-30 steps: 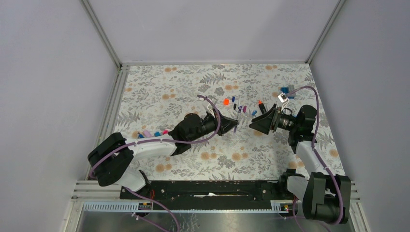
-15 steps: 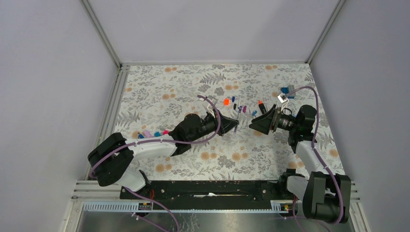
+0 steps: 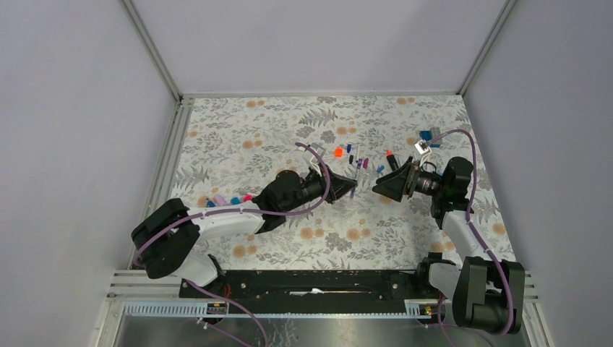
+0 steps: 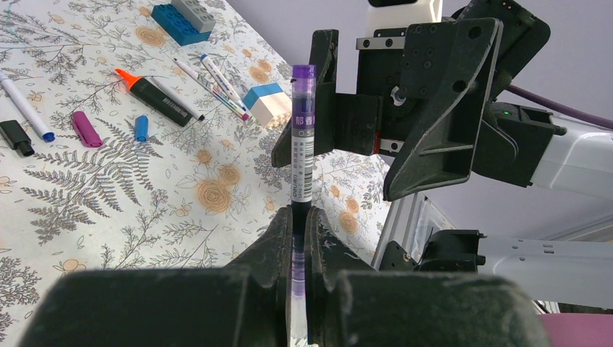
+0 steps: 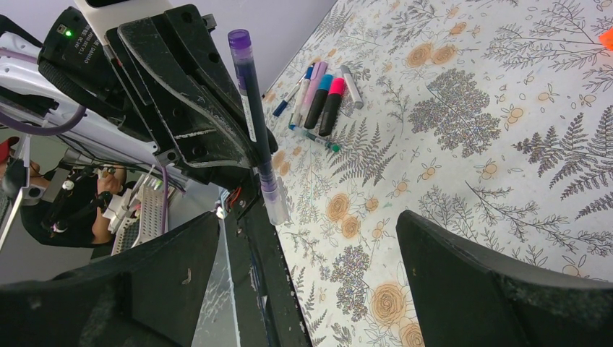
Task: Open the pen caps
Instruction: Open the pen cap from the pen.
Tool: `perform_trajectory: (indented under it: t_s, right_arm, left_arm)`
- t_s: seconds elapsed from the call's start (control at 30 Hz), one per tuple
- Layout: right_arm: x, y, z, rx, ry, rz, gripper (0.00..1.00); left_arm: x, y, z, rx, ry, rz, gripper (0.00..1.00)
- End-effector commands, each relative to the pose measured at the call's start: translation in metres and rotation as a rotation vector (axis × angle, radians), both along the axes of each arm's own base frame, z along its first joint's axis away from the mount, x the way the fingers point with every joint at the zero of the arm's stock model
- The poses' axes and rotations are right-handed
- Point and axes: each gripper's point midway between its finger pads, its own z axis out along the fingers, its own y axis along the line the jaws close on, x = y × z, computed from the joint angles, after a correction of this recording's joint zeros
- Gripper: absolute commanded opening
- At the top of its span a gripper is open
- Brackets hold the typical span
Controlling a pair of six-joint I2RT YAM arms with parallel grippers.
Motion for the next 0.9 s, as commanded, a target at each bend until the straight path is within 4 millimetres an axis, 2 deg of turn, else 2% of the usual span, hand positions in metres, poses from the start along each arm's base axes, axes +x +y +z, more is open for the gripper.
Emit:
perform_trajectory:
  t_s: [0.0, 0.87]
  right_arm:
    - [0.0063, 0.0003, 0.0088, -0.015, -0.060, -0.008, 1.00]
    - [0.0064, 0.0001, 0.0093, -0.019, -0.064, -0.010, 1.00]
  left_arm:
    - [0.0012, -0.0032, 0.0253, -0.064, -0.067, 0.005, 0.00]
    - [0.0005, -0.0025, 0.0288, -0.066, -0.076, 0.014, 0.00]
